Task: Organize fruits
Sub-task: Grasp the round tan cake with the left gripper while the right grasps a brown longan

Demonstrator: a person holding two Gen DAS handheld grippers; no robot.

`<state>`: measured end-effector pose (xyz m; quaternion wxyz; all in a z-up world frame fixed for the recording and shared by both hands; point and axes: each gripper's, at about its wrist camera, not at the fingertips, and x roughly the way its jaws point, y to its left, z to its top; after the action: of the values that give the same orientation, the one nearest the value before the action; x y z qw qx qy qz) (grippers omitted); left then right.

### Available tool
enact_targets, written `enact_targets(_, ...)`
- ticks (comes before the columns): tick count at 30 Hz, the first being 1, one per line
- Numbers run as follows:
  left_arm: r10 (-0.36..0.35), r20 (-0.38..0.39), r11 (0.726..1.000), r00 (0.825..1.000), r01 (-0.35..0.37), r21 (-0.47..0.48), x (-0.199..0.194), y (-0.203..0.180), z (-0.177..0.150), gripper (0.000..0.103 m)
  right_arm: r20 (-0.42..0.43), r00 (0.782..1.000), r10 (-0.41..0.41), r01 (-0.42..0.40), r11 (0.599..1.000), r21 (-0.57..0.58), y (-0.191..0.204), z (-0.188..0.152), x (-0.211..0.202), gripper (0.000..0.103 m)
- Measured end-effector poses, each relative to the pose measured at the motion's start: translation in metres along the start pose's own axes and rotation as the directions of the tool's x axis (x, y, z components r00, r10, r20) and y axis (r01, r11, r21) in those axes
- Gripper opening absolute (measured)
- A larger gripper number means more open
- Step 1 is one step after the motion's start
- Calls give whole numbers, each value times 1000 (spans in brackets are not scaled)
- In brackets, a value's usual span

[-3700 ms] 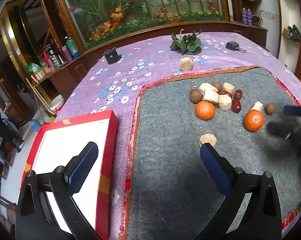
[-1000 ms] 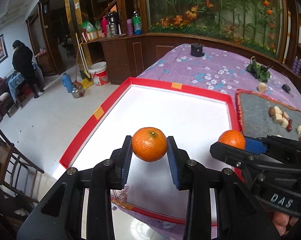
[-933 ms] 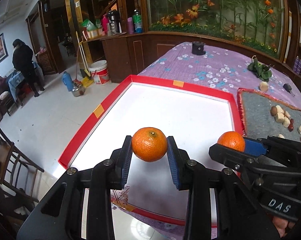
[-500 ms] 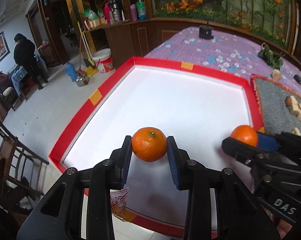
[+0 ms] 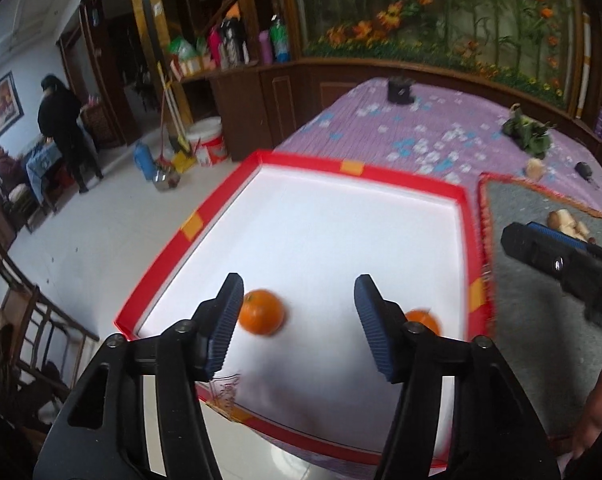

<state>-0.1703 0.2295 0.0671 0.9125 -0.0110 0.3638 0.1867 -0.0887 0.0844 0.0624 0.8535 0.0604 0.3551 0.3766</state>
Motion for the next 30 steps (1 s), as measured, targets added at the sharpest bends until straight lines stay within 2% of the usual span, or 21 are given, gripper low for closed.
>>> enact_targets(5,-36,37,997,999,33,64,-19,-23,0,62,81,994,-72,69,997,32,-38,2,-55,45)
enact_targets(8,-74,34,992,997,71,102,-25,-41,-4,62,142,980,-139,127,988,90,-77,1,-102,45)
enact_targets(11,-133,20,978,991,128,165,-29,-66,-8,62,194,949,-250,220,962,164,-117,-12,-154,46)
enact_targets(15,-222,-17,947,975,219,237,-30,-105,-11,62,209,898,-389,324,902,285,-173,-35,-214,46)
enact_targets(18,-261,-37,922,964,261,288,-31,-135,-13,62,183,879,-440,360,864,351,-206,-54,-241,46)
enact_targets(21,-286,-50,898,957,286,334,-29,-160,-13,62,134,887,-442,363,847,388,-227,-66,-248,46)
enact_targets(24,-297,-80,886,951,306,348,-21,-181,-13,62,77,916,-395,338,858,387,-234,-70,-238,46)
enact_targets(26,-298,-96,884,950,312,349,-16,-187,-14,62,20,913,-407,378,865,331,-229,-67,-217,46)
enact_targets(30,-299,-104,877,949,316,361,-11,-195,-16,62,-58,914,-402,404,881,245,-220,-60,-172,46)
